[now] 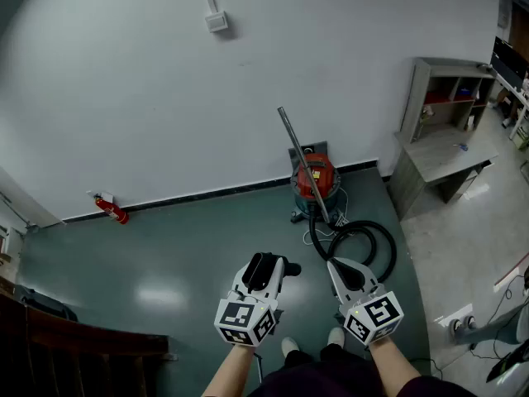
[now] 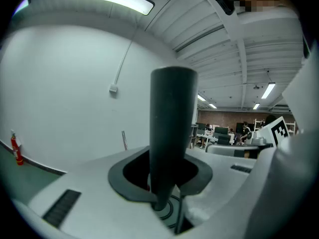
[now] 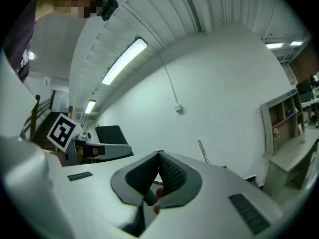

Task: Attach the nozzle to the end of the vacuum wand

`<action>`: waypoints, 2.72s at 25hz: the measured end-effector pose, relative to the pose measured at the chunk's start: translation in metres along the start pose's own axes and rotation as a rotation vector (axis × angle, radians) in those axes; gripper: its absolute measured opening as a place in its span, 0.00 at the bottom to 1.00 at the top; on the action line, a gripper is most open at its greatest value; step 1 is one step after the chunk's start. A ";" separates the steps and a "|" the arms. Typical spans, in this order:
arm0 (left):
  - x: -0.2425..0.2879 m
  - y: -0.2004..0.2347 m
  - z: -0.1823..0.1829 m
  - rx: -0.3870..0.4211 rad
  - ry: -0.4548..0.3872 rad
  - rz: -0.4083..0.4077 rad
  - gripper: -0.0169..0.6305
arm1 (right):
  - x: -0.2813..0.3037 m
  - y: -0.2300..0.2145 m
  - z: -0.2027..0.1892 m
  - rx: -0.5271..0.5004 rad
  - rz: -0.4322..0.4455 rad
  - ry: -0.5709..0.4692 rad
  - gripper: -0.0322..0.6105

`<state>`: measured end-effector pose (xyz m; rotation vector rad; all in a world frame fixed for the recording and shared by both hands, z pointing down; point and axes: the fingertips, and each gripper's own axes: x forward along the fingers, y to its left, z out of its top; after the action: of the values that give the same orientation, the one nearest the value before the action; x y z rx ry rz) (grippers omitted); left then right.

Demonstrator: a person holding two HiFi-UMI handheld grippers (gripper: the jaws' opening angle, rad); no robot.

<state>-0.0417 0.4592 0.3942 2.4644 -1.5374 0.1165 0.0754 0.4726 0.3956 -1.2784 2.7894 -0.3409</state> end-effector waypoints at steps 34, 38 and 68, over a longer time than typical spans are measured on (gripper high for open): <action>0.048 0.008 -0.028 -0.030 0.077 0.097 0.16 | -0.015 -0.081 -0.040 0.151 0.003 0.094 0.08; 0.068 0.034 -0.026 -0.033 0.086 0.071 0.16 | 0.014 -0.088 -0.043 0.157 -0.025 0.101 0.08; 0.186 0.187 -0.006 -0.074 0.150 -0.047 0.16 | 0.215 -0.124 -0.034 0.152 -0.117 0.126 0.08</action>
<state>-0.1259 0.2190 0.4640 2.3739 -1.3964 0.2275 0.0214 0.2382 0.4654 -1.4342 2.7299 -0.6482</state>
